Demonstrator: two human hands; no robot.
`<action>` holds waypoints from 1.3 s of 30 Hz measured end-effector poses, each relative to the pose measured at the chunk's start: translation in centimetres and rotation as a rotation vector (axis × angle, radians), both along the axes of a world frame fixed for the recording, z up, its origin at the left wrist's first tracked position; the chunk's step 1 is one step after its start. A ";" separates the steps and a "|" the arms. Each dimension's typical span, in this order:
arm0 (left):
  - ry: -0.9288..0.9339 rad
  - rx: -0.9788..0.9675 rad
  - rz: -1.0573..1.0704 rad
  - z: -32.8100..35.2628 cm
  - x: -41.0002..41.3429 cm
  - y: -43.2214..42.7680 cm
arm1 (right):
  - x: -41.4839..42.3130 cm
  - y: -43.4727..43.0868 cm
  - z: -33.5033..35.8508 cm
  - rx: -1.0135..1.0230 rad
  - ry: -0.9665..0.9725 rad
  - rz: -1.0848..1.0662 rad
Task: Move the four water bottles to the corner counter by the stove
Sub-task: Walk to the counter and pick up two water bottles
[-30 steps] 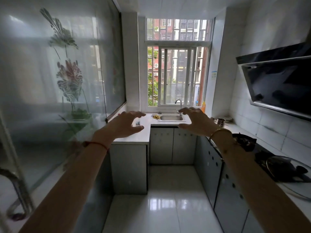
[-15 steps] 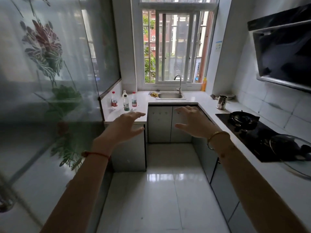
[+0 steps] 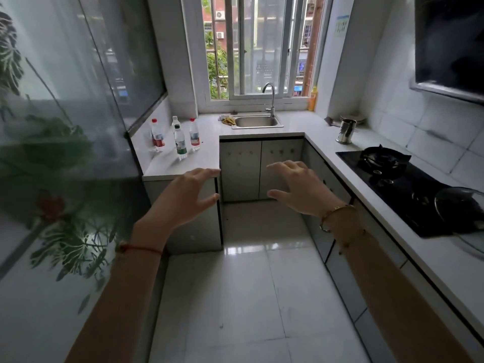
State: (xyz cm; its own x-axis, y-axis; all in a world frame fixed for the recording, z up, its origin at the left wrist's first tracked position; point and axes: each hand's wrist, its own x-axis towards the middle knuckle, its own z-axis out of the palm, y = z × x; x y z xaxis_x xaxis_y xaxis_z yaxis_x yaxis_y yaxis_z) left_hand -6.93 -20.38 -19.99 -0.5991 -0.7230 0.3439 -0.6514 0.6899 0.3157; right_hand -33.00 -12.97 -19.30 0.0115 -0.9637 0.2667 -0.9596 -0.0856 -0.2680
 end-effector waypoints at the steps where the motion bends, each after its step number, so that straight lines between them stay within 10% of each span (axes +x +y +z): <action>1: -0.003 0.001 -0.004 -0.2 0.0 -0.7 | 0.0 -0.6 -0.3 0.005 0.000 -0.002; 39: -0.037 0.294 0.098 -8.6 -18.5 -25.9 | -19.1 -29.0 -10.8 0.239 -0.056 0.057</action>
